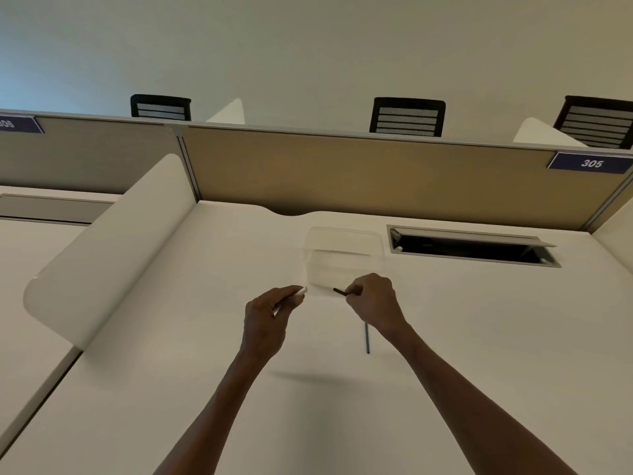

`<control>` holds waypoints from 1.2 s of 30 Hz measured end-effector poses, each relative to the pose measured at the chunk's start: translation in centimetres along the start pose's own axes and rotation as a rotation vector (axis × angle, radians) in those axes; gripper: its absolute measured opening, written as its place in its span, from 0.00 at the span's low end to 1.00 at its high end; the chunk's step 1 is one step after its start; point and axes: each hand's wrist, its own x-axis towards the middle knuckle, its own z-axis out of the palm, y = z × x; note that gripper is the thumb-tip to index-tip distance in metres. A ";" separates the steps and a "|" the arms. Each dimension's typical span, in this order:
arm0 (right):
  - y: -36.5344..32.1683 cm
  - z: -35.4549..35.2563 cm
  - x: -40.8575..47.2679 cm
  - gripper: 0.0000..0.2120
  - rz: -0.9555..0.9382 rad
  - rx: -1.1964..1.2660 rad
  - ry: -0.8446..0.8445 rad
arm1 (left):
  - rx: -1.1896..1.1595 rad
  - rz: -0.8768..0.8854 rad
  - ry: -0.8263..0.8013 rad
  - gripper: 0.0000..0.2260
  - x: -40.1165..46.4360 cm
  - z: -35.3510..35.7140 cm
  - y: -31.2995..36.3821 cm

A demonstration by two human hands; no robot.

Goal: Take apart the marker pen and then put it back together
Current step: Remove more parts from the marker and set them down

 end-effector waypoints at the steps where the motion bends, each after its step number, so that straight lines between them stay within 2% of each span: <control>1: 0.3 0.5 -0.1 0.08 0.043 0.020 -0.007 | -0.013 -0.017 0.003 0.09 -0.1 -0.1 0.0; 6: 2.0 3.7 -0.4 0.03 0.238 0.092 -0.058 | -0.053 -0.081 0.014 0.08 -0.3 -0.7 -0.5; 12: 3.5 7.4 -0.5 0.05 0.336 0.012 -0.018 | -0.048 -0.092 -0.001 0.07 -0.1 -1.2 -1.3; 18: 4.3 9.4 -1.0 0.09 0.336 -0.036 0.020 | -0.069 -0.128 -0.013 0.06 0.2 -1.0 -1.9; 36: 4.2 10.0 -0.5 0.12 0.312 -0.146 -0.041 | -0.096 -0.152 -0.013 0.07 0.1 -0.7 -1.7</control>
